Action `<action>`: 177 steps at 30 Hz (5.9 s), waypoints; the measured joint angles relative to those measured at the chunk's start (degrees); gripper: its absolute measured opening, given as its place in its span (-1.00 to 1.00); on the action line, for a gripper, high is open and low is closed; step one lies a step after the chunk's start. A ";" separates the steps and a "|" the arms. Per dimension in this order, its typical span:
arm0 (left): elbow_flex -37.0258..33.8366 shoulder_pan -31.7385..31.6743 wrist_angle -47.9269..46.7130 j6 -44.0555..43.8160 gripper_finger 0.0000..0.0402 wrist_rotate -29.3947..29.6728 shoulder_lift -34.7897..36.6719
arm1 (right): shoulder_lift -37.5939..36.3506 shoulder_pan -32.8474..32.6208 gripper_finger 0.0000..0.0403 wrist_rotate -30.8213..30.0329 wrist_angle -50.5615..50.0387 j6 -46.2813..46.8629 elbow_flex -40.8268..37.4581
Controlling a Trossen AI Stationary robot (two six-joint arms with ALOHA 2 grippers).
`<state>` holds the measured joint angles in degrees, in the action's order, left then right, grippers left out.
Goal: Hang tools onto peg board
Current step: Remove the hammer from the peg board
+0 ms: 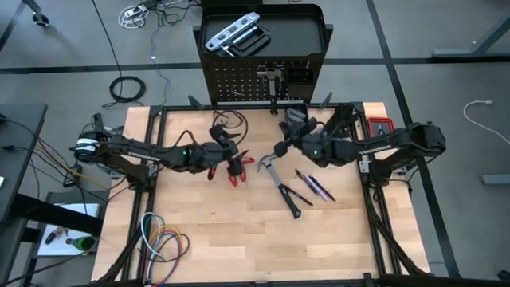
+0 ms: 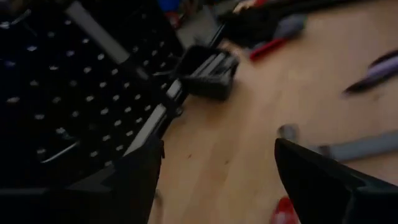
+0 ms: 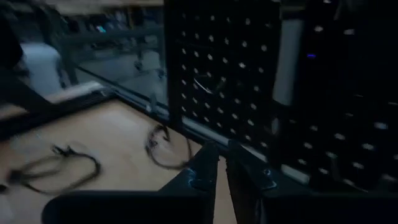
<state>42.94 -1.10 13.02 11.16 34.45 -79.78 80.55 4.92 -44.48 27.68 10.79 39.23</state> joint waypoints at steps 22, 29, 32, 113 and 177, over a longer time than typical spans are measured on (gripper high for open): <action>0.00 -0.05 7.45 -1.26 0.53 -2.83 -0.60 | 1.90 5.15 -0.68 21.66 13.07 -1.77 -0.99; 0.02 0.07 7.71 -10.01 0.53 -2.07 -2.18 | 1.06 -0.06 -0.70 11.53 6.73 -8.58 -0.99; 0.01 -0.09 11.74 -10.02 0.53 -2.04 -4.41 | -0.53 -2.21 -0.73 1.36 2.53 -9.53 -0.99; 30.29 -14.75 30.46 -17.69 0.53 -18.19 -38.76 | -32.94 -8.12 -0.90 5.82 -22.97 1.30 -17.73; 50.03 -14.57 31.52 -13.11 0.12 27.42 -54.72 | -32.83 -1.78 -0.89 11.28 -19.15 -8.40 -18.56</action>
<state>92.97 -15.68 44.54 -1.96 61.87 -134.50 47.72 3.14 -33.19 8.54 2.39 20.67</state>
